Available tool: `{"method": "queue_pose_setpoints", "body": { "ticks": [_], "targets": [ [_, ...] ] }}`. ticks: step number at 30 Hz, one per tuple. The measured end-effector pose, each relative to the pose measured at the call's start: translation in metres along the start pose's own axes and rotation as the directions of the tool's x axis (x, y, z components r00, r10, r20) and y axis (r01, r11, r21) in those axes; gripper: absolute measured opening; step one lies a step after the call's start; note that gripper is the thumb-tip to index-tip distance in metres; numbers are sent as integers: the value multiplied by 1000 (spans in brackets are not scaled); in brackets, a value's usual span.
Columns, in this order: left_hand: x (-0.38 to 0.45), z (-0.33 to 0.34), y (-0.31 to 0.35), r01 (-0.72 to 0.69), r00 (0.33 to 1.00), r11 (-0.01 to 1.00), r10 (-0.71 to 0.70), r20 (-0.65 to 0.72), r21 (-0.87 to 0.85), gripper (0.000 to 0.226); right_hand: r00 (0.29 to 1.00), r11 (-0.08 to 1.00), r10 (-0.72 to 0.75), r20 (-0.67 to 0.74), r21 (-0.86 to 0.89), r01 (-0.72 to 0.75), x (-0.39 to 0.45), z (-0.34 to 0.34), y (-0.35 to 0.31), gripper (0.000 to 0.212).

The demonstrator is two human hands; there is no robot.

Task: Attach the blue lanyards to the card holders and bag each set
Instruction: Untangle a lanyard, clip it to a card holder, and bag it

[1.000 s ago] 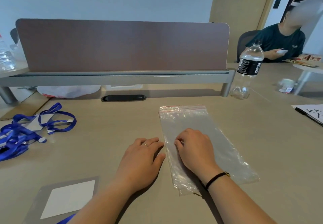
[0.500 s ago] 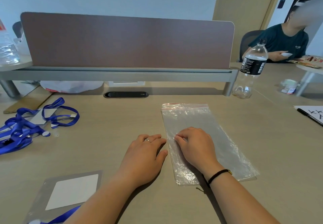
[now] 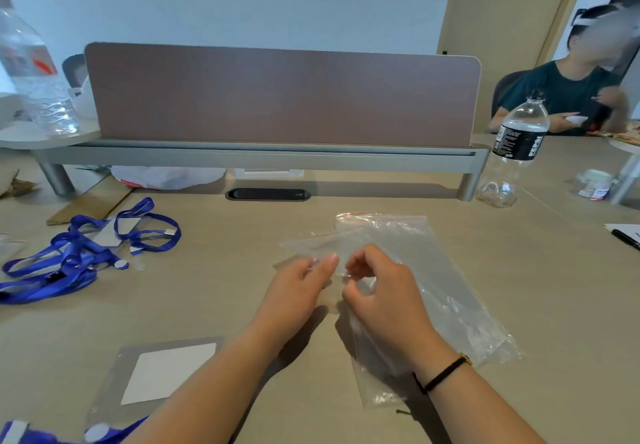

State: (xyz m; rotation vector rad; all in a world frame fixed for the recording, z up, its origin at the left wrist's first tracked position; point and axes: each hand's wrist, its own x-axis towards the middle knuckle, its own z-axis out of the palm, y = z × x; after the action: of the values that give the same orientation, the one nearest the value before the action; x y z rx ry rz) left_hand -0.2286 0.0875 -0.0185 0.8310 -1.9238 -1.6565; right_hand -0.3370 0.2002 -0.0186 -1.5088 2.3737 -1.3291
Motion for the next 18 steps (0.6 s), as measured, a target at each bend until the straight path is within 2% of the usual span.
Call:
{"method": "queue_pose_setpoints", "body": {
  "ticks": [1,2,4,7,10,13,15,18],
  "targets": [
    [1,-2,4,100,993,978,-109,-41,-183,19,999,999,-37,35,10,37,-3,1,-7,24],
    [3,-6,7,139,981,937,-174,-83,-321,19,995,998,-67,70,13,67,-6,4,-11,29],
    [6,-23,13,129,958,902,-221,-184,-411,27,983,993,-114,141,10,114,-11,8,-20,31],
    [1,-55,23,146,919,889,-284,-274,-433,29,963,984,-168,213,-27,177,-17,12,-27,32],
    [-11,-84,28,181,930,885,-296,-218,-430,34,949,951,-239,206,-147,272,-15,19,-31,40],
    [-32,-110,31,181,942,917,-265,-205,-355,31,942,913,-266,203,-260,314,-9,30,-34,38],
    [-53,-125,30,190,948,935,-255,-193,-301,28,929,880,-259,263,-334,339,-7,35,-42,41],
    [-82,-138,23,239,962,950,-259,-85,-200,24,900,869,-166,403,-372,327,-4,38,-57,57]
  ]
}}
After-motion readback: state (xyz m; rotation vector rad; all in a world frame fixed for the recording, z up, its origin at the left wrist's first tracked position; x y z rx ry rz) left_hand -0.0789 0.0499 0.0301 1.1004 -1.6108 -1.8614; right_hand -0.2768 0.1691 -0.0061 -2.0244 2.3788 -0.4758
